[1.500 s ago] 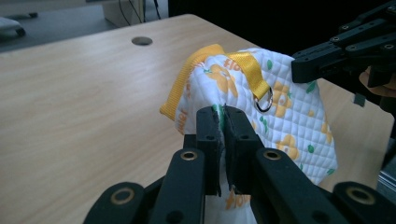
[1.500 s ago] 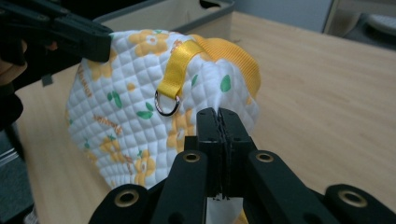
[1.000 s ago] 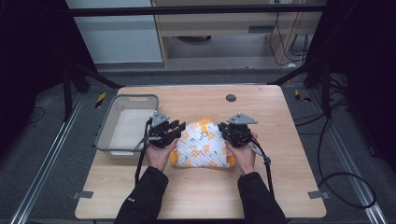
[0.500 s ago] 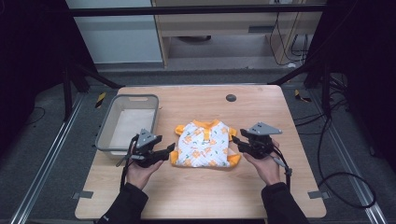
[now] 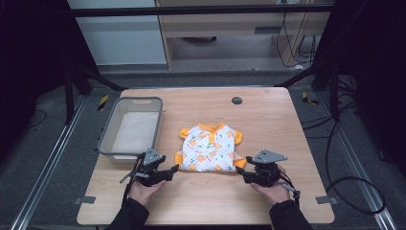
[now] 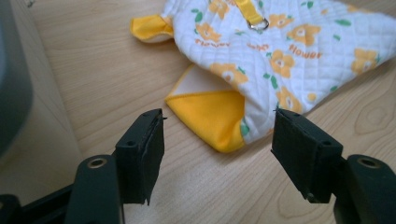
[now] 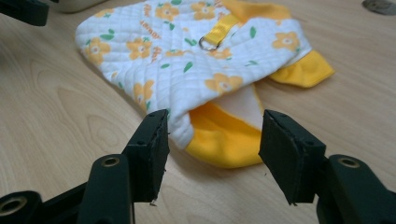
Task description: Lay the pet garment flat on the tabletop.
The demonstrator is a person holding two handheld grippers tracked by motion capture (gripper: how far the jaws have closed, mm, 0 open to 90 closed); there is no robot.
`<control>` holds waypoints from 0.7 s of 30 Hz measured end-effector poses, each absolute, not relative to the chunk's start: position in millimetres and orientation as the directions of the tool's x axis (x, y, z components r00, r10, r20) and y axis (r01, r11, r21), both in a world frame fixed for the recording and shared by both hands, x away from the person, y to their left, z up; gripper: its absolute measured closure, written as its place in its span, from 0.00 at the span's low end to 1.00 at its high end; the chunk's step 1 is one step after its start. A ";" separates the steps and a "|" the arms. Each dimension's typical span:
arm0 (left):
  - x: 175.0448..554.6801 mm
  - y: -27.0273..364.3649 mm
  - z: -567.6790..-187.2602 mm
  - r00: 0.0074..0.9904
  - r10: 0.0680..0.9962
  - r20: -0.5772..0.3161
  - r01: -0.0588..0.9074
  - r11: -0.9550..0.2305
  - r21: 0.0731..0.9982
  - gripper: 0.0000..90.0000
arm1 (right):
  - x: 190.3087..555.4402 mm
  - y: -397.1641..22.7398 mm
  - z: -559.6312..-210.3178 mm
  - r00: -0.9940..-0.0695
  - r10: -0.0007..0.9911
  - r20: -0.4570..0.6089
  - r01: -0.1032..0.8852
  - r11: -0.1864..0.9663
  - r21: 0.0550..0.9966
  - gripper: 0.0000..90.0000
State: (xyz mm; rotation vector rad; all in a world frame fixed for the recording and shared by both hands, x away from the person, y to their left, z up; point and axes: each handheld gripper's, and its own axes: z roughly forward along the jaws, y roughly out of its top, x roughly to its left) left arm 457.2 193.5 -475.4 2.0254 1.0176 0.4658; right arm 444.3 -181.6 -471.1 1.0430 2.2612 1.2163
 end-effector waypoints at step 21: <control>469.3 176.6 -491.2 0.652 0.757 -0.056 0.536 -0.407 0.740 0.80 | 460.5 -149.4 -493.9 -0.689 0.725 -0.006 0.467 0.451 0.761 0.74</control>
